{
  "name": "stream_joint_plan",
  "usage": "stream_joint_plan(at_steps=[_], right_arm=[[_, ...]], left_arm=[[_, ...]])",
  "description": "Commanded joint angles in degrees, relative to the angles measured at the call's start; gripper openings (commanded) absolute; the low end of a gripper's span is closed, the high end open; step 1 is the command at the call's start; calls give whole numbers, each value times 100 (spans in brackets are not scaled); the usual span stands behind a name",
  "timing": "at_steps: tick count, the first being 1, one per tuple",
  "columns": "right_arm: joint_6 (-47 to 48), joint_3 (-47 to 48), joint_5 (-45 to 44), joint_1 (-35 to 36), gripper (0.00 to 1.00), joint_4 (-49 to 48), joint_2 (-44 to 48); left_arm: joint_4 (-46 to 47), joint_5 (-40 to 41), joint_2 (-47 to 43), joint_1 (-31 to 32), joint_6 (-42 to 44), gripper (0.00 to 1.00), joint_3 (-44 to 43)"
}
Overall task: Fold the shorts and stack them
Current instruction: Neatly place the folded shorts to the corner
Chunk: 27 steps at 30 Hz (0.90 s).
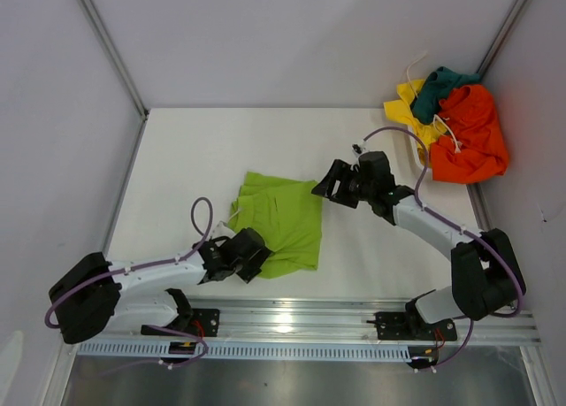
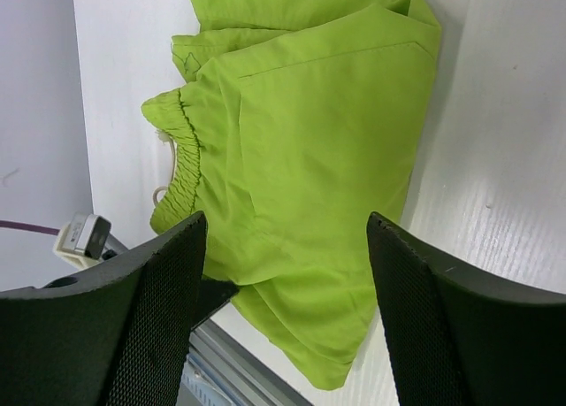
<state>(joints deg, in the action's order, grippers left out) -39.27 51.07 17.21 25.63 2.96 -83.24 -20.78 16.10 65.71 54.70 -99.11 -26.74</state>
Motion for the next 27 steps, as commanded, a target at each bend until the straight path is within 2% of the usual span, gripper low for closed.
stream_joint_plan(at_steps=[1,2,3,5,6,8,9,11,12,22,27], right_arm=[[33,-106,-69,-75,74,143,449],[33,-158,-60,-110,74,169,510],[24,-167,-51,-119,74,213,641],[51,-185,-51,-137,74,275,791],[68,-202,-69,-137,74,353,870],[77,-229,-69,-137,74,433,1090],[94,-246,-95,-146,74,503,1169],[95,-282,-104,-155,74,556,1371],[95,-308,-130,-155,74,609,1433],[86,-492,-104,-155,74,697,1680],[51,-598,-25,-154,74,670,1750]], left_arm=[[266,-54,240,-134,-328,63,-112],[328,-63,292,-257,-337,59,-121],[337,-80,371,-336,-328,49,-121],[416,-150,433,-581,-320,41,-130],[442,-177,451,-670,-302,32,-112],[565,-212,504,-898,-214,25,-130],[574,-221,513,-969,-197,17,-147],[636,-221,556,-1179,-135,9,-200],[627,-221,574,-1242,-117,0,-217],[495,376,925,-2295,-65,0,-840],[960,87,1206,-2999,-12,0,-999]])
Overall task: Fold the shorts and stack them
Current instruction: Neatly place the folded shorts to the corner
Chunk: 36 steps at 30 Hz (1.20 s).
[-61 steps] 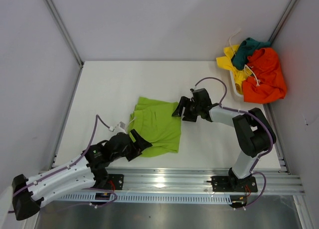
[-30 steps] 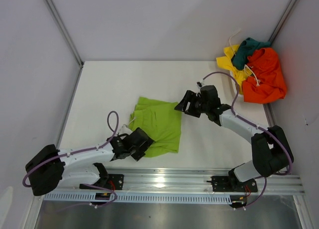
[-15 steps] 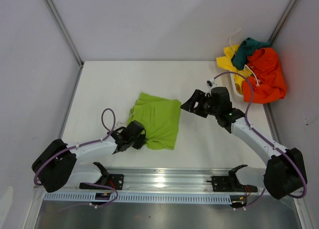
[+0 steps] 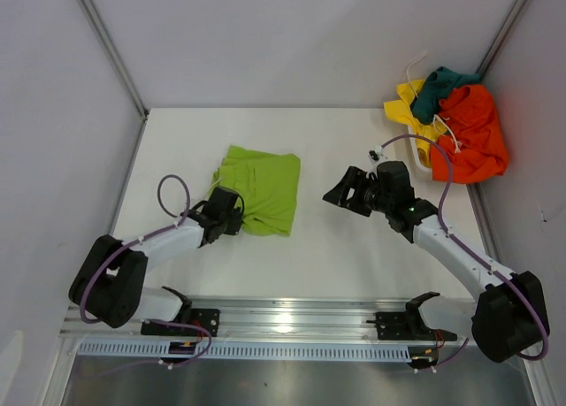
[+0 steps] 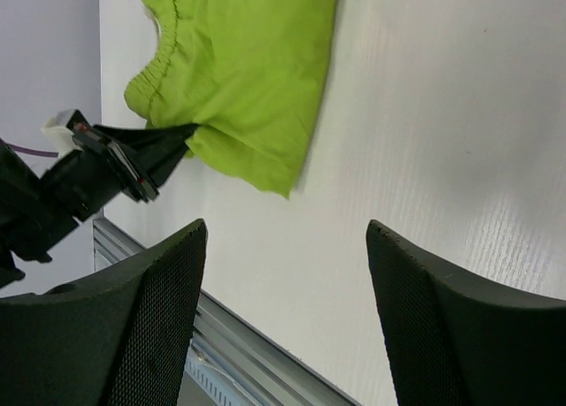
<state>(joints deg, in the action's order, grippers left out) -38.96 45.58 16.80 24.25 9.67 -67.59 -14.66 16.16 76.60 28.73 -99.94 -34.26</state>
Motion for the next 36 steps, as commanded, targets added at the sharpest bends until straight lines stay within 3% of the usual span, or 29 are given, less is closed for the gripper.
stream_joint_plan(at_steps=[1,8,12,19,23,26,32,36], right_arm=[[20,-41,25,-8,74,17,194],[55,3,34,-8,74,228,378],[46,73,87,-8,74,219,361],[152,652,350,-8,74,438,-52],[283,978,473,-17,74,649,-263],[406,1232,517,-34,74,887,-316],[512,1392,596,-105,74,993,-386],[521,1383,641,-140,74,940,-509]], left_arm=[[515,-94,240,-708,176,0,-326],[622,-605,1198,-2046,1054,0,-1029],[281,-992,2050,-2687,1932,0,-2168],[85,-1256,3326,-3522,2479,0,-3358],[341,-1388,3765,-3760,2960,0,-3876],[-789,-1186,4318,-3927,3225,0,-5122],[-468,-1151,4495,-4156,3340,0,-5310],[-968,-905,4689,-4244,3604,0,-5828]])
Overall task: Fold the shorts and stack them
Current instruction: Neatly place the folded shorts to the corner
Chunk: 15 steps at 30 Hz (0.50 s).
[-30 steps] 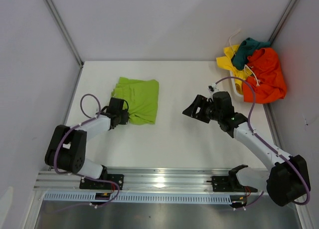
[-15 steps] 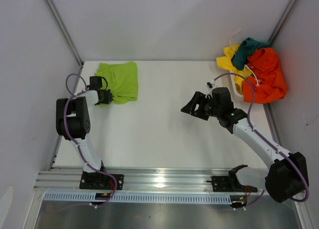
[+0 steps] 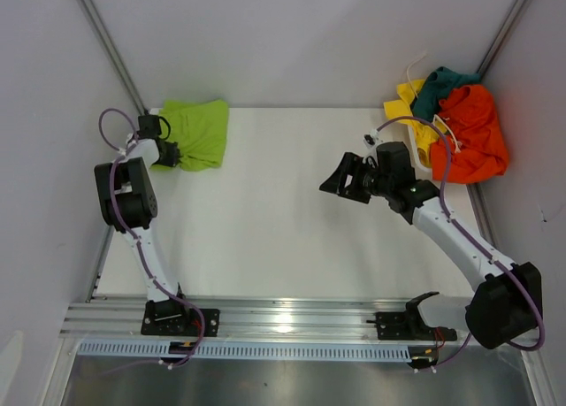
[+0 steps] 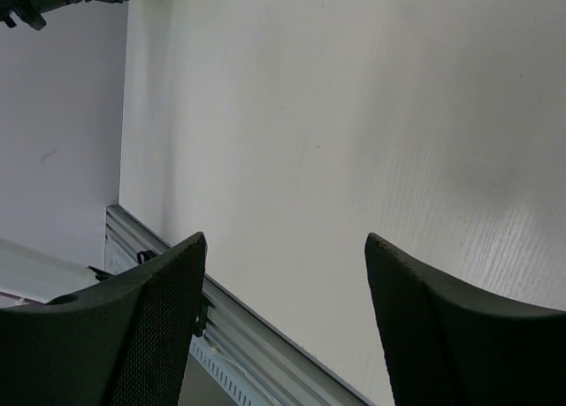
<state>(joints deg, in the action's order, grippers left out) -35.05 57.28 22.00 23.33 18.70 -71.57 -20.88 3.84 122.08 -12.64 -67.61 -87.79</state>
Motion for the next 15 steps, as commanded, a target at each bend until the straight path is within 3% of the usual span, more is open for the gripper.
stream_joint_plan(at_steps=[1,15], right_arm=[[138,205,129,-57,74,20,-155],[77,223,191,-83,74,-121,-340]], left_arm=[[-390,381,158,-133,407,0,-502],[-258,180,474,-379,714,0,-661]])
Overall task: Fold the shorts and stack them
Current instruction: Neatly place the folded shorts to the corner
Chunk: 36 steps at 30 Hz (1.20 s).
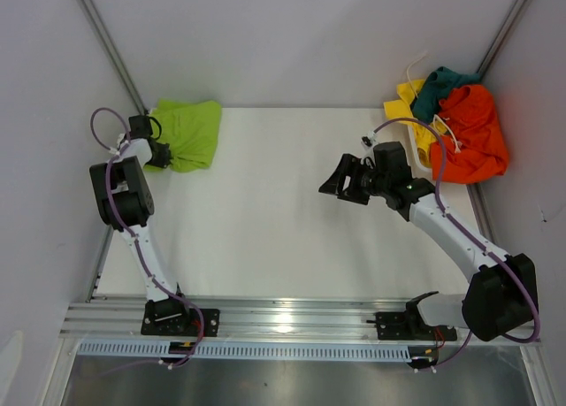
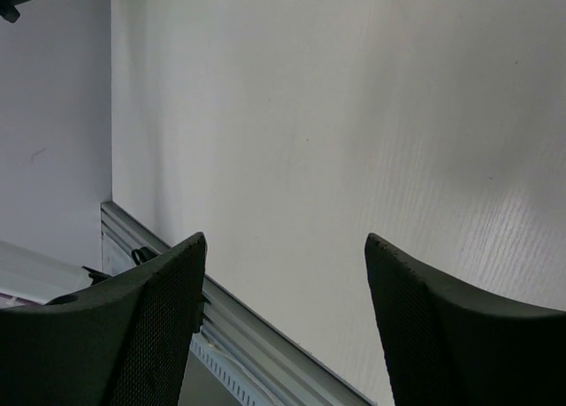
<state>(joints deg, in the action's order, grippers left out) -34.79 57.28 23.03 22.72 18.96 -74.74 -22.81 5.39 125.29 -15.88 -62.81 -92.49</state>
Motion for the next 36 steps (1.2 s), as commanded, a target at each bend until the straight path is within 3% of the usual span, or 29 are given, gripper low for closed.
stream_joint_plan(at_steps=[1,8,16,36], right_arm=[[33,205,79,-22,74,-147,-32],[-72,179,105,48,74,-261,-32],[-11,161,0,83,74,-77,161],[-160,12,35,241,75,-375,118]], left_arm=[[-49,-37,144,-47,269,0,-156],[312,-55,-286,287,295,0,398],[-30,-266,-22,357,620,0,-120],[550,-802,-1481,612,1147,0,2015]])
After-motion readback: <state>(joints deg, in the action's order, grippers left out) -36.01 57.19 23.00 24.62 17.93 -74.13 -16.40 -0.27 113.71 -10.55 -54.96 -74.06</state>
